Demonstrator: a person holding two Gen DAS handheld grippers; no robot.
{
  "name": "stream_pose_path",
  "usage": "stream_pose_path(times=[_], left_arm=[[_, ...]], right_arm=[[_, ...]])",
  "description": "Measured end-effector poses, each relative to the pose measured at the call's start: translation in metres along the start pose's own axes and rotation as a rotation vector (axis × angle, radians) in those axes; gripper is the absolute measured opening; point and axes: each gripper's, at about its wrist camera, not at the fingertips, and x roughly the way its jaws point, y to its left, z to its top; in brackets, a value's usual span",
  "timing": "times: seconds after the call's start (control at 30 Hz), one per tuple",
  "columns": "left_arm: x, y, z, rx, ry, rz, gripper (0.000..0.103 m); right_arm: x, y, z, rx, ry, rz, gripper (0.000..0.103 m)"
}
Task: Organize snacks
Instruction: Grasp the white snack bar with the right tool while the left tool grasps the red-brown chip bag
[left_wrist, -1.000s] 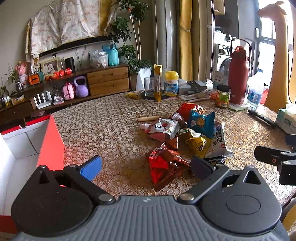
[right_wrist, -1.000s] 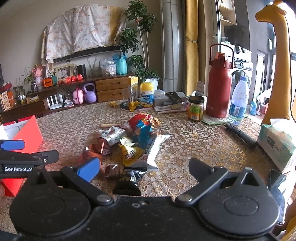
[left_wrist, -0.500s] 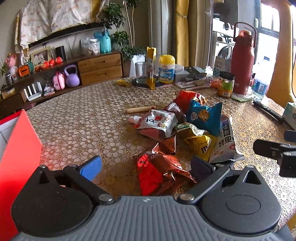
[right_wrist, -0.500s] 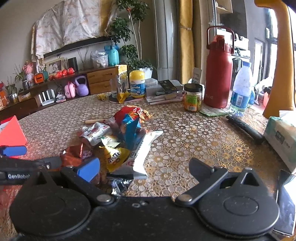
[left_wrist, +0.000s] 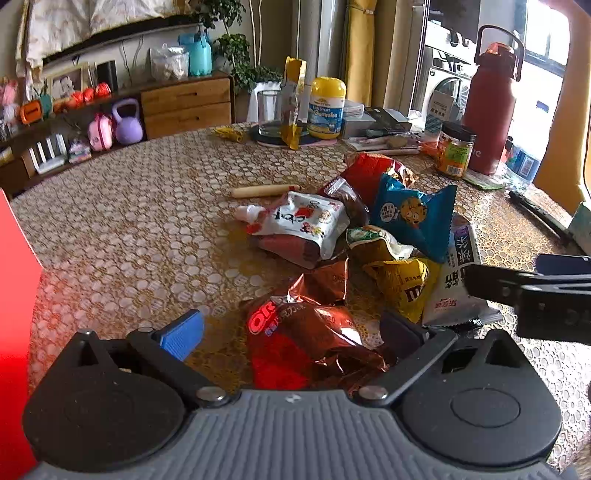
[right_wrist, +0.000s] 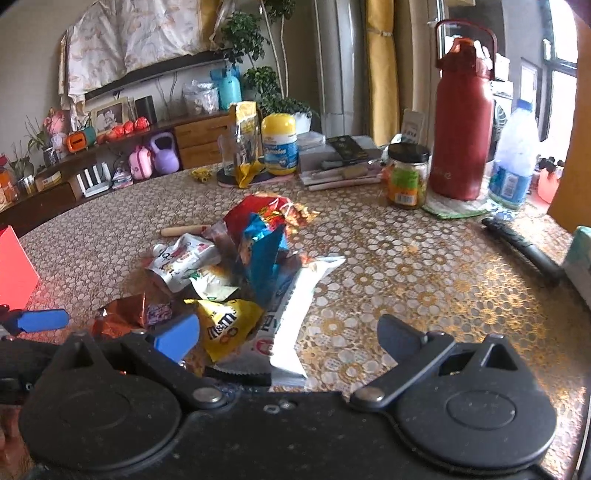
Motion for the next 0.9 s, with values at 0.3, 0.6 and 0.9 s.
stream_pose_path(times=[0.3,0.6,0.9], left_arm=[[0.008,0.002,-0.004,-0.001,0.02,-0.01,0.079],[0.007,0.001,-0.006,-0.011,0.015,-0.035,0.064],[0.001,0.009,-0.006,-0.056,0.006,-0.052,0.051]], right_arm=[[0.029,-0.002,0.005,0.027,0.044,0.011,0.097],[0.043,-0.008,0.003,0.052,0.083,-0.002,0.064],[0.038,-0.004,-0.003,0.072,0.07,0.046,0.022]])
